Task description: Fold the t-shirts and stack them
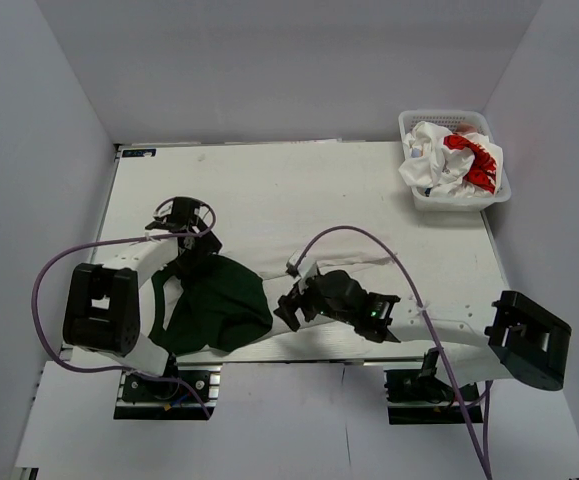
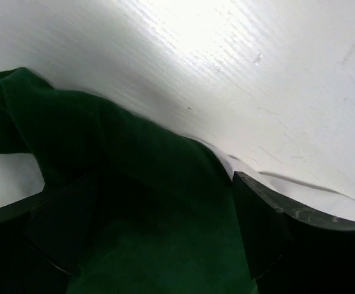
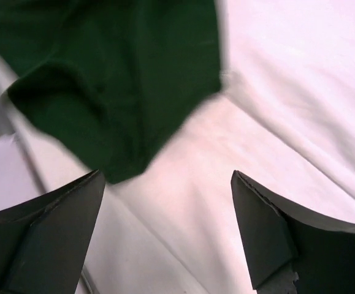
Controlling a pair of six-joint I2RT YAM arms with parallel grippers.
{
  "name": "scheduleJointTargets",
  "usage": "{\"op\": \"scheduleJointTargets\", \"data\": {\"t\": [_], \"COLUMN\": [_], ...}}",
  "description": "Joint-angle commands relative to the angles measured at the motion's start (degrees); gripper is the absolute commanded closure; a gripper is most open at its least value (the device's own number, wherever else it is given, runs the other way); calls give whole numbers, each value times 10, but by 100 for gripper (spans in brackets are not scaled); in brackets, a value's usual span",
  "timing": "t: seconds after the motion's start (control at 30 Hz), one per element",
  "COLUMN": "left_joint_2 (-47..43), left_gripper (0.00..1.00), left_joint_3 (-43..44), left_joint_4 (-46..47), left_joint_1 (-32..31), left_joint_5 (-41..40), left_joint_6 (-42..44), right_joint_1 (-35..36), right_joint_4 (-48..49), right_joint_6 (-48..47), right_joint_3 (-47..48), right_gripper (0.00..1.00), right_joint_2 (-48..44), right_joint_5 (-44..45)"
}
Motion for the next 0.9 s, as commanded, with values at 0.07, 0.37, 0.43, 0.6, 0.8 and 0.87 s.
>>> {"op": "scheduleJointTargets", "data": {"t": [0.07,0.37,0.43,0.6,0.8,0.87], "left_joint_2": [-62,-165,-188,-213,-242,-250], "left_gripper": [0,0,0,0,0,0], "left_joint_3": [50,-58,-82,-161,-237,-254], "left_joint_4": [-39,45,65,109,153,139], "left_joint_1": [-9,-27,-35,-77,-128,-139], "left_joint_5": [3,270,331,414,505,499], "left_joint_6": [25,69,75,81,81,87], "right_joint_1": [-34,-196,-215,-296,-359,-371], "right_joint_4": [-50,-187,-190,-192,-202,-197], "right_joint_6": [138,313,326,326,314,305], "right_joint_3": [30,61,55,52,92,98], "right_gripper": [10,10,10,10,10,10], "right_joint_2": [-12,16,7,-5,42,53], "right_joint_5": [227,260,250,225,171,163]}}
